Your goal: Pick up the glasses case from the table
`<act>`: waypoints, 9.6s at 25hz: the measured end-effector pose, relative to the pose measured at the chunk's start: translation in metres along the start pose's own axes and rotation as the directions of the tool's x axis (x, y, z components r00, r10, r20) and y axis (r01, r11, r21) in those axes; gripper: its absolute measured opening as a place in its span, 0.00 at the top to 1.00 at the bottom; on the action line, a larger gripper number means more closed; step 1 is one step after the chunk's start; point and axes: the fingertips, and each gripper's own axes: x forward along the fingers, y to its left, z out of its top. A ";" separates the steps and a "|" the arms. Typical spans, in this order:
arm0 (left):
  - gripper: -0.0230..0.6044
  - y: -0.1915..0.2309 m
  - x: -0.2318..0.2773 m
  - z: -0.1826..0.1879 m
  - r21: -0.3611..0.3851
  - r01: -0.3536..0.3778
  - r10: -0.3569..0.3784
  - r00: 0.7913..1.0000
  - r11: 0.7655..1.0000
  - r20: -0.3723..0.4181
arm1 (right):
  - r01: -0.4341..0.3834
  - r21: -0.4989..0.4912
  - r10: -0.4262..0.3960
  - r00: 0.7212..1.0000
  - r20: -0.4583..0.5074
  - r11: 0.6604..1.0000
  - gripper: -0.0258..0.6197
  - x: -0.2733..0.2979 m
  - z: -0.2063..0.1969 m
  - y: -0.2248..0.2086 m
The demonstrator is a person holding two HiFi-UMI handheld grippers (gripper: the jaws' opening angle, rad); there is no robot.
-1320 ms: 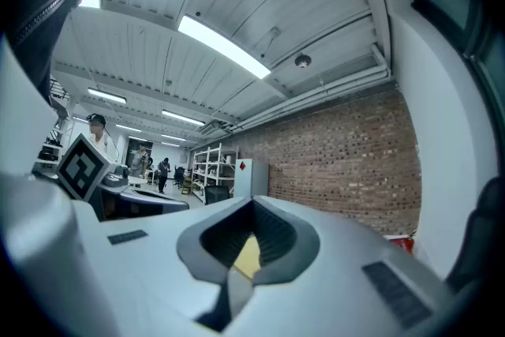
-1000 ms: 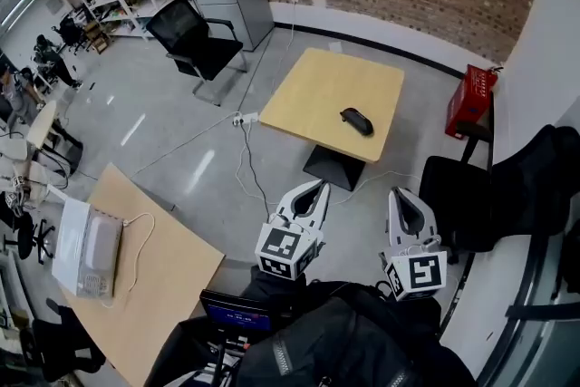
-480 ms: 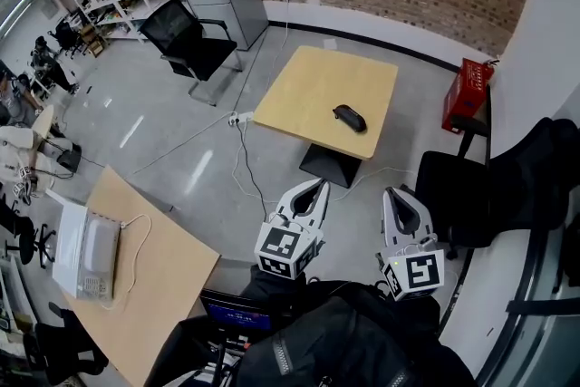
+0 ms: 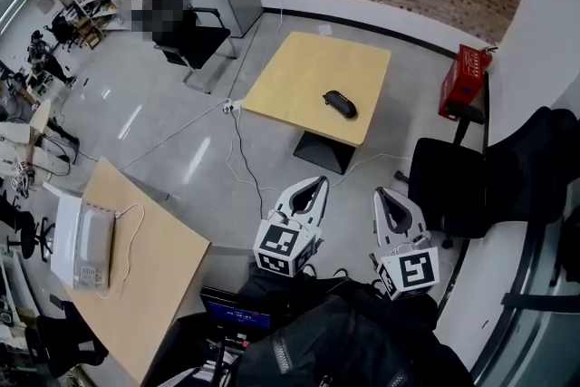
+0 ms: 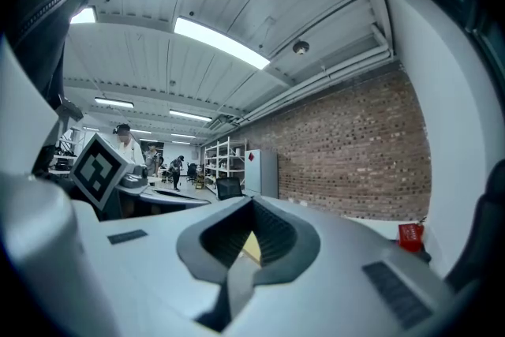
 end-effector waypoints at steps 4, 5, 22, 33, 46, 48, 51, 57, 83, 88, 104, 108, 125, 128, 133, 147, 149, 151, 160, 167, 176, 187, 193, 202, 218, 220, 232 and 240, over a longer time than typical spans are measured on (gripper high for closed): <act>0.96 -0.007 0.001 -0.013 -0.011 -0.006 0.006 1.000 1.000 -0.021 | -0.016 0.020 0.016 1.000 -0.017 1.000 0.96 -0.003 -0.012 -0.003; 0.96 -0.008 0.001 -0.015 -0.015 -0.009 0.008 1.000 1.000 -0.025 | -0.022 0.024 0.022 1.000 -0.020 0.999 0.96 -0.004 -0.013 -0.002; 0.96 0.040 0.055 0.008 -0.026 0.047 -0.047 0.999 0.999 0.012 | 0.001 -0.016 -0.002 0.999 -0.054 1.000 0.96 0.065 -0.007 -0.018; 0.96 0.113 0.106 0.017 -0.040 0.073 -0.073 0.997 0.997 0.001 | 0.038 0.000 -0.037 0.996 -0.082 0.999 0.96 0.152 -0.010 -0.032; 0.96 0.177 0.135 0.016 -0.065 0.096 -0.098 0.995 0.993 -0.029 | 0.056 0.005 -0.055 0.992 -0.117 0.998 0.96 0.223 -0.014 -0.028; 0.96 0.184 0.139 0.015 -0.068 0.094 -0.096 0.995 0.993 -0.033 | 0.055 0.005 -0.054 0.990 -0.128 0.998 0.96 0.230 -0.017 -0.027; 0.96 0.189 0.145 0.014 -0.071 0.095 -0.098 0.994 0.993 -0.040 | 0.056 0.007 -0.055 0.988 -0.144 0.998 0.96 0.235 -0.020 -0.028; 0.96 0.190 0.157 0.008 -0.092 0.099 -0.104 0.993 0.991 -0.051 | 0.056 0.011 -0.053 0.985 -0.165 0.998 0.96 0.244 -0.026 -0.038; 0.96 0.225 0.313 0.044 -0.015 -0.029 0.027 0.997 0.999 -0.076 | -0.111 0.057 0.117 0.987 -0.114 0.992 0.96 0.351 -0.026 -0.168; 0.96 0.229 0.339 0.038 -0.014 -0.051 0.049 0.993 0.999 -0.104 | -0.120 0.086 0.131 0.982 -0.137 0.989 0.96 0.365 -0.039 -0.195; 0.96 0.271 0.365 -0.015 -0.094 -0.116 0.092 0.970 0.989 -0.227 | -0.180 0.156 0.217 0.937 -0.273 0.971 0.96 0.421 -0.099 -0.201; 0.96 0.281 0.370 -0.046 -0.129 -0.123 0.081 0.954 0.984 -0.290 | -0.171 0.176 0.226 0.902 -0.368 0.969 0.96 0.428 -0.137 -0.199; 0.96 0.311 0.355 -0.192 -0.232 -0.160 0.008 0.838 0.959 -0.545 | -0.162 0.187 0.247 0.692 -0.679 0.969 0.94 0.440 -0.300 -0.181; 0.96 0.316 0.353 -0.202 -0.256 -0.170 -0.002 0.829 0.952 -0.559 | -0.160 0.177 0.239 0.660 -0.712 0.971 0.89 0.444 -0.320 -0.183; 0.96 0.318 0.350 -0.219 -0.263 -0.178 -0.007 0.815 0.948 -0.579 | -0.177 0.136 0.216 0.598 -0.772 0.975 0.71 0.449 -0.357 -0.194; 0.96 0.326 0.333 -0.252 -0.263 -0.217 0.008 0.785 0.940 -0.619 | -0.237 0.068 0.180 0.493 -0.851 0.969 0.50 0.463 -0.421 -0.206; 0.96 0.325 0.334 -0.253 -0.267 -0.214 0.004 0.787 0.940 -0.617 | -0.239 0.067 0.176 0.474 -0.863 0.969 0.49 0.463 -0.429 -0.208; 0.96 0.326 0.334 -0.256 -0.268 -0.214 0.003 0.786 0.939 -0.618 | -0.241 0.071 0.179 0.462 -0.869 0.968 0.47 0.466 -0.436 -0.207; 0.96 0.330 0.328 -0.261 -0.270 -0.226 0.007 0.777 0.936 -0.630 | -0.224 0.104 0.196 0.440 -0.876 0.969 0.44 0.474 -0.450 -0.203; 0.96 0.330 0.325 -0.262 -0.270 -0.228 0.005 0.773 0.935 -0.635 | -0.198 0.124 0.200 0.427 -0.882 0.972 0.43 0.478 -0.454 -0.206; 0.96 0.331 0.317 -0.266 -0.277 -0.241 0.010 0.772 0.930 -0.636 | -0.155 0.080 0.138 0.408 -0.902 0.985 0.41 0.480 -0.466 -0.208; 0.96 0.336 0.316 -0.261 -0.272 -0.237 0.014 0.777 0.933 -0.629 | -0.139 0.085 0.137 0.430 -0.892 0.987 0.43 0.477 -0.460 -0.204; 0.96 0.336 0.316 -0.248 -0.246 -0.224 0.027 0.788 0.943 -0.615 | -0.127 0.086 0.139 0.501 -0.855 0.988 0.44 0.472 -0.425 -0.200; 0.96 0.326 0.335 -0.198 -0.212 -0.173 0.031 0.839 0.962 -0.543 | -0.102 0.062 0.114 0.642 -0.758 0.993 0.44 0.467 -0.338 -0.199; 0.96 0.314 0.355 -0.059 -0.131 -0.105 0.057 0.943 0.986 -0.327 | -0.044 0.041 0.058 0.868 -0.494 0.998 0.44 0.460 -0.170 -0.204; 0.96 0.313 0.358 -0.050 -0.111 -0.104 0.064 0.947 0.988 -0.316 | -0.044 0.019 0.047 0.879 -0.474 0.999 0.44 0.461 -0.156 -0.208; 0.96 0.313 0.366 0.018 -0.043 -0.085 0.075 0.979 0.995 -0.191 | -0.026 -0.051 0.008 0.946 -0.323 0.998 0.44 0.459 -0.079 -0.218; 0.96 0.308 0.374 0.071 0.009 -0.055 0.056 0.995 0.998 -0.078 | -0.019 -0.083 0.005 0.985 -0.173 0.996 0.44 0.465 -0.011 -0.218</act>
